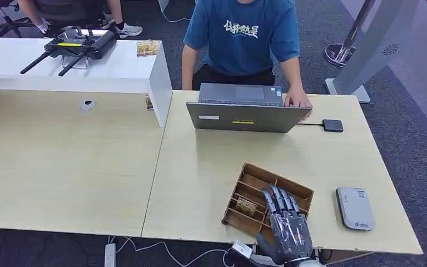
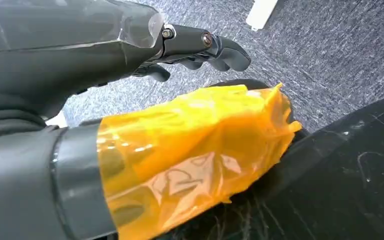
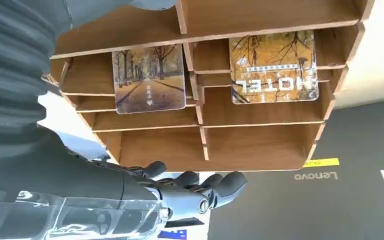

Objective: Pass the card to the sensor for recognition and then transmit it.

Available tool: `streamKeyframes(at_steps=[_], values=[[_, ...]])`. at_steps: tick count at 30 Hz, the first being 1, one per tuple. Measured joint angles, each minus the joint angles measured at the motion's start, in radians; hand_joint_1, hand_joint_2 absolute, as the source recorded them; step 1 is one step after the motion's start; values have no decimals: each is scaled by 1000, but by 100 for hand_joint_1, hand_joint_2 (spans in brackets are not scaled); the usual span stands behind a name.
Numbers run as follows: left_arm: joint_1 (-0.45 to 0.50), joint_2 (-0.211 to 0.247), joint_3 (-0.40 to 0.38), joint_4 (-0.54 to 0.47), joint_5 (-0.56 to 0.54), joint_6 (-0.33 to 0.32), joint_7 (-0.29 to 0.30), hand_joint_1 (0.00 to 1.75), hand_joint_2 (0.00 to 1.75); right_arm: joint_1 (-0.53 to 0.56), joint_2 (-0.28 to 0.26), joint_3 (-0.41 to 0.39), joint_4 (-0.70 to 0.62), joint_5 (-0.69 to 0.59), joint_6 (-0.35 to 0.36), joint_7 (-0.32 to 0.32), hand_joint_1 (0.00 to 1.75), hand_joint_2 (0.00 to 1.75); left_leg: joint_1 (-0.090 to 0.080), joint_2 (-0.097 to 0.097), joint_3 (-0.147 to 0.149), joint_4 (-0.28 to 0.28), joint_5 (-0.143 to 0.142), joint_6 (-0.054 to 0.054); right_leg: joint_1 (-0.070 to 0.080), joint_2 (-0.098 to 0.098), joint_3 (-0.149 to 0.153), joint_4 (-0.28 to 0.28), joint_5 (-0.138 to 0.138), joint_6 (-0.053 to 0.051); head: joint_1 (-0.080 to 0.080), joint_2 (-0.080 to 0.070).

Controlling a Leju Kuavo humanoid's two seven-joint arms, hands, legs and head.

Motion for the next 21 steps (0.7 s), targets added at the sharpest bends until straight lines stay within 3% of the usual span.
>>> streamKeyframes(at_steps=[7, 12, 21], values=[[0, 0, 0, 0, 0, 1, 0, 0, 0, 6, 0, -1, -2, 17, -7, 13, 0, 175, 0, 0, 0, 0, 0, 0, 0, 0, 0, 0, 0, 0, 0, 0], [4, 0, 0, 0, 3, 10, 0, 0, 0, 39, -5, -19, -44, 54, -46, 65, 0, 175, 0, 0, 0, 0, 0, 0, 0, 0, 0, 0, 0, 0, 0, 0], [5, 1, 0, 0, 14, -14, 18, 0, 0, 76, -53, -18, -74, 115, -10, 168, 0, 175, 0, 0, 0, 0, -1, 0, 0, 0, 0, 0, 0, 0, 0, 0]])
